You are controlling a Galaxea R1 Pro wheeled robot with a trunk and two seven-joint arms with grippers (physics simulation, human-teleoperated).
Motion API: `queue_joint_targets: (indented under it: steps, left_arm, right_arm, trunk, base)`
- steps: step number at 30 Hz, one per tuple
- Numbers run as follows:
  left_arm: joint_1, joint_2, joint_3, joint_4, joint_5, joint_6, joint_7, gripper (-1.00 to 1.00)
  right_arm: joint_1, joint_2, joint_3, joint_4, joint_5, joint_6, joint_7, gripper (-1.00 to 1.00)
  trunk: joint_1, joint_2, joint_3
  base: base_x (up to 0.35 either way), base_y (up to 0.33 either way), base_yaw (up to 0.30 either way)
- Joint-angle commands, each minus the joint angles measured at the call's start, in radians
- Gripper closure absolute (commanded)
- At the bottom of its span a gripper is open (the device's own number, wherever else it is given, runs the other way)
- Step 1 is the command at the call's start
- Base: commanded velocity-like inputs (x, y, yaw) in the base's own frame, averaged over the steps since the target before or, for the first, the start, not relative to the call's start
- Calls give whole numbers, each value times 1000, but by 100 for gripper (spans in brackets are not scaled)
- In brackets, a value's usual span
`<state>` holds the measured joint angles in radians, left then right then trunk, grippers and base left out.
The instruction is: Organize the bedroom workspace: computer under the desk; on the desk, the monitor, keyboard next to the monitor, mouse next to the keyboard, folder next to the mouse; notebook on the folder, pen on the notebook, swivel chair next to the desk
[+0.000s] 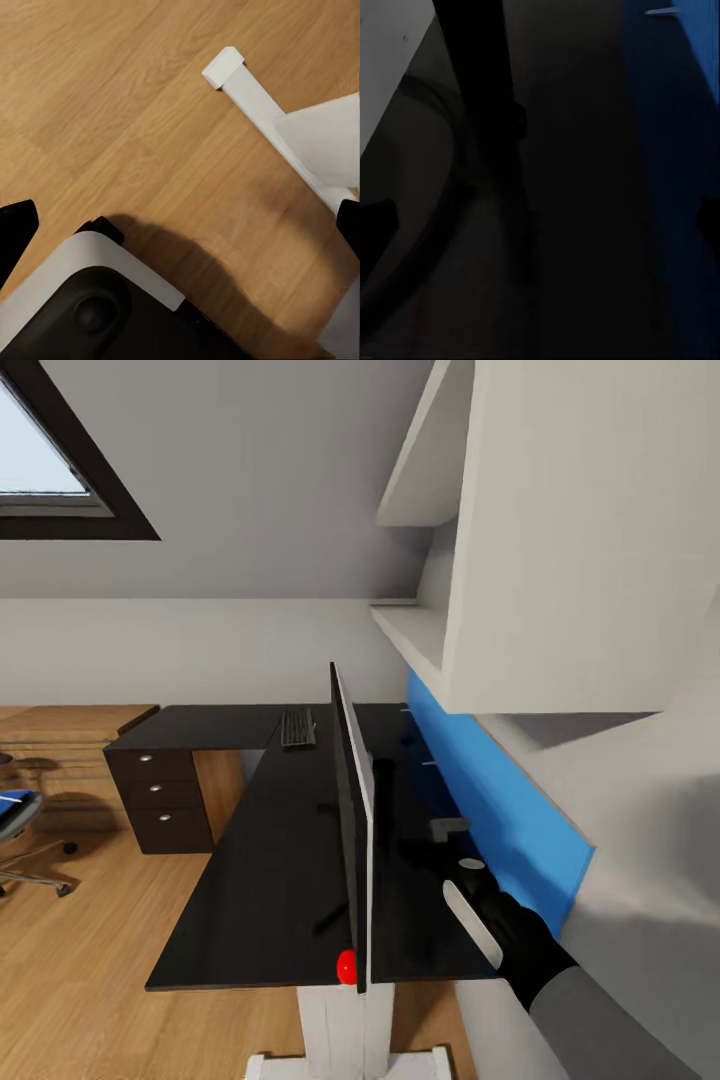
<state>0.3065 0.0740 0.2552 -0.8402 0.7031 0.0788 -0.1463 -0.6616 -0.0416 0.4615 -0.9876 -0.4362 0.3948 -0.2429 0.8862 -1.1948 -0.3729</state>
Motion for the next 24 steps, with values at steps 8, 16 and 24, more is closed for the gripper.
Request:
queue_joint_targets:
  steps: [8,16,24]
  left_arm:
    - [0,0,2,-2,10,9,-6,-100]
    - [0,0,2,-2,12,10,-6,-100]
    - [0,0,2,-2,12,10,-6,-100]
  right_arm:
    - [-1,-1,5,-1,-8,1,-10,-100]
    - [-1,-1,6,-2,-7,1,-10,-100]
    - [0,-1,5,-6,-8,1,-10,-100]
  trunk:
    - [-1,-1,-1]
    - [-1,-1,-1]
    - [-1,-1,-1]
  base:
    - [-339,0,-17]
    - [-340,0,-1]
    - [-340,0,0]
